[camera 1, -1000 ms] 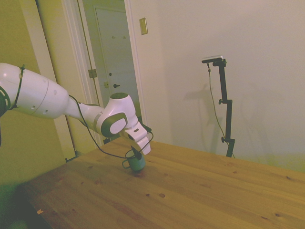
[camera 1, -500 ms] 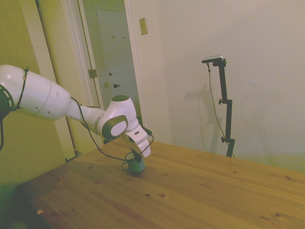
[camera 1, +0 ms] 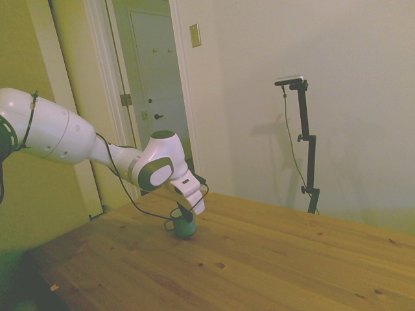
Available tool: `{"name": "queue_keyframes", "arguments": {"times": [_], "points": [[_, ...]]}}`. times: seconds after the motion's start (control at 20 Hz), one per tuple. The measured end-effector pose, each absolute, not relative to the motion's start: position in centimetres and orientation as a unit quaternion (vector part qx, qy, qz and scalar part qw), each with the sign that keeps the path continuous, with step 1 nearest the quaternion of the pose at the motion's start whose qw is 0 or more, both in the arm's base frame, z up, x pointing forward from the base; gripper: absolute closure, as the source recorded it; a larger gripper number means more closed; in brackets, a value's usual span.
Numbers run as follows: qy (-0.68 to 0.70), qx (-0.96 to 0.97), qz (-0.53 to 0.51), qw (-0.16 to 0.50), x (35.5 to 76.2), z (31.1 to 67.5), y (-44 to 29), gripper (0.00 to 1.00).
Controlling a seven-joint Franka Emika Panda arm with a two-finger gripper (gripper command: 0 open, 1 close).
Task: Flip the mug upright
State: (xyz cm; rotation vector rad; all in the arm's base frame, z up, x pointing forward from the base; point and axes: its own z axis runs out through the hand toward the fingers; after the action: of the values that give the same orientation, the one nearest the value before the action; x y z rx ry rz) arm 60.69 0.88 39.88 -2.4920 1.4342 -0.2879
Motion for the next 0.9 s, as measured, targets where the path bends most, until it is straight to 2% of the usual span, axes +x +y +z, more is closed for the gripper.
{"name": "queue_keyframes", "arguments": {"times": [0.25, 0.55, 0.9], "points": [[0.479, -0.861, -0.131, 0.112, 59.7, 41.8, 1.1, 0.0], [0.473, -0.858, -0.18, 0.09, 55.5, 45.6, 3.6, 0.0], [0.448, -0.871, -0.189, 0.076, 51.3, 45.6, 9.3, 0.0]]}}
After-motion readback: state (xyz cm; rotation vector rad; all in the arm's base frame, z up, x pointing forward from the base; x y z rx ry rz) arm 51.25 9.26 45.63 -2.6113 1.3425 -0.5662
